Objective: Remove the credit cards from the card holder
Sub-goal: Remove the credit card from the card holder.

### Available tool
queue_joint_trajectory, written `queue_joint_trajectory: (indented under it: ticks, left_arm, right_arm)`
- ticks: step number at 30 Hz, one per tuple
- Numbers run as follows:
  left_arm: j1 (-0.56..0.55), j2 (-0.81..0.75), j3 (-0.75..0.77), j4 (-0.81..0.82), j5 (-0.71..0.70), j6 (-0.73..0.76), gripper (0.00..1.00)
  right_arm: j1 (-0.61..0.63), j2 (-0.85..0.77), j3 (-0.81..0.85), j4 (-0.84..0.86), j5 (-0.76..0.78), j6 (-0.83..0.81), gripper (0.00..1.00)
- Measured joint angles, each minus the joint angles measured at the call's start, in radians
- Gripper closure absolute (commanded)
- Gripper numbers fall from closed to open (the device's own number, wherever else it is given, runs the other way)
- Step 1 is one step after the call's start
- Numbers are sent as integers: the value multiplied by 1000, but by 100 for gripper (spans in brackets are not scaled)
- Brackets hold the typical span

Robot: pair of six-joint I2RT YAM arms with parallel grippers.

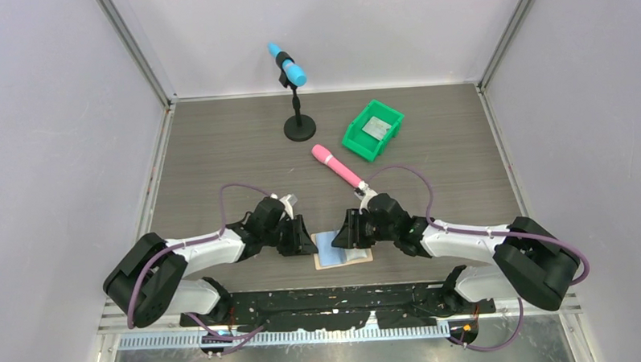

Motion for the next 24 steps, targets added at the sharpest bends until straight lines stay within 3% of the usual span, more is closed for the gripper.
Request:
queue_joint_trajectory:
  ticks: [11,15,17,24]
  left_arm:
    - [-2,0,0,0,0,0,64]
    - [-2,-6,0,-8,-4,0,63]
    - [-2,-12,0,-15,-10,0,63]
    - [-2,-37,0,-49,-22,2,63]
  right_arm:
    - [3,0,0,29,-29,8,59]
    - [3,0,0,36,-40,13,46]
    - [5,0,0,52,-56,19,45]
    - [11,3,0,100,-83,31,49]
